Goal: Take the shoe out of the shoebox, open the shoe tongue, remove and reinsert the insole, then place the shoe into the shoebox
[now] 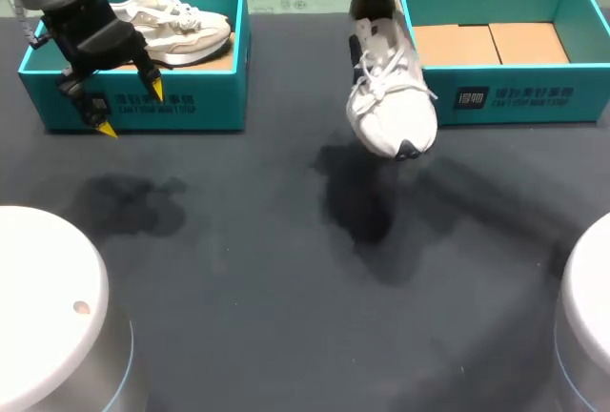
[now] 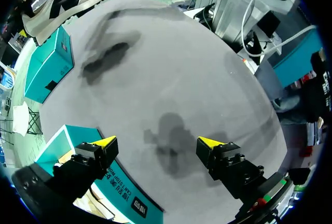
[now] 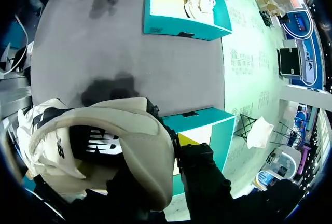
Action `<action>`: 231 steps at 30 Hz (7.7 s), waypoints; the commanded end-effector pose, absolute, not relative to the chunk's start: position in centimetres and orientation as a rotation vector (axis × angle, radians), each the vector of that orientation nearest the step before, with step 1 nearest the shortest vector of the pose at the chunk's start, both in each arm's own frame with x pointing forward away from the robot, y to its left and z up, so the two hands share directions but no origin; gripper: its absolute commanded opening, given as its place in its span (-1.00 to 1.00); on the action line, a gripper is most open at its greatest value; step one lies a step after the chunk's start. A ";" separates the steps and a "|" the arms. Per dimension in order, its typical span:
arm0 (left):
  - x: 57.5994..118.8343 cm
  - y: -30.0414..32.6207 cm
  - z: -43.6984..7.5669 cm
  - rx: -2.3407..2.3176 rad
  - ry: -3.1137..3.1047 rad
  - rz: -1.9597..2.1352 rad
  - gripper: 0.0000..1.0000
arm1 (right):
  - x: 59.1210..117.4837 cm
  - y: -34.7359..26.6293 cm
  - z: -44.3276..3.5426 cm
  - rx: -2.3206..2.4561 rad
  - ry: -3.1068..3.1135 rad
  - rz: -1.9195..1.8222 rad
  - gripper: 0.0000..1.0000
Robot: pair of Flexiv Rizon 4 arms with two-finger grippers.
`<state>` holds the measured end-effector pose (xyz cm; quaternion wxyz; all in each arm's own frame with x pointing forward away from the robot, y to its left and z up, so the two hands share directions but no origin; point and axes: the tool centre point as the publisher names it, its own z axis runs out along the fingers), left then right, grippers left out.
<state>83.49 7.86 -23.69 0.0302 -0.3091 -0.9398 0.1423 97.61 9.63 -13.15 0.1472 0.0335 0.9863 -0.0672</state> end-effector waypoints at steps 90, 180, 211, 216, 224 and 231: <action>83.5 7.8 -23.7 -0.953 -2.897 0.434 1.00 | 114.5 -24.0 -13.1 1.282 2.427 -0.267 -1.00; 83.5 7.8 -23.7 -0.953 -2.897 0.434 1.00 | 106.0 -28.3 -27.8 2.209 1.735 -0.117 -1.00; 83.5 7.8 -23.7 -0.953 -2.897 0.434 1.00 | 105.0 -29.7 -34.3 2.253 1.821 -0.177 -1.00; 83.5 7.8 -23.7 -0.953 -2.897 0.434 1.00 | 104.9 -29.6 -35.4 2.276 1.831 -0.179 -1.00; 83.5 7.8 -23.7 -0.953 -2.897 0.434 1.00 | 105.0 -29.8 -37.3 2.312 1.866 -0.165 -1.00; 83.5 7.8 -23.7 -0.953 -2.897 0.434 1.00 | 105.0 -29.8 -37.9 2.334 1.884 -0.174 -1.00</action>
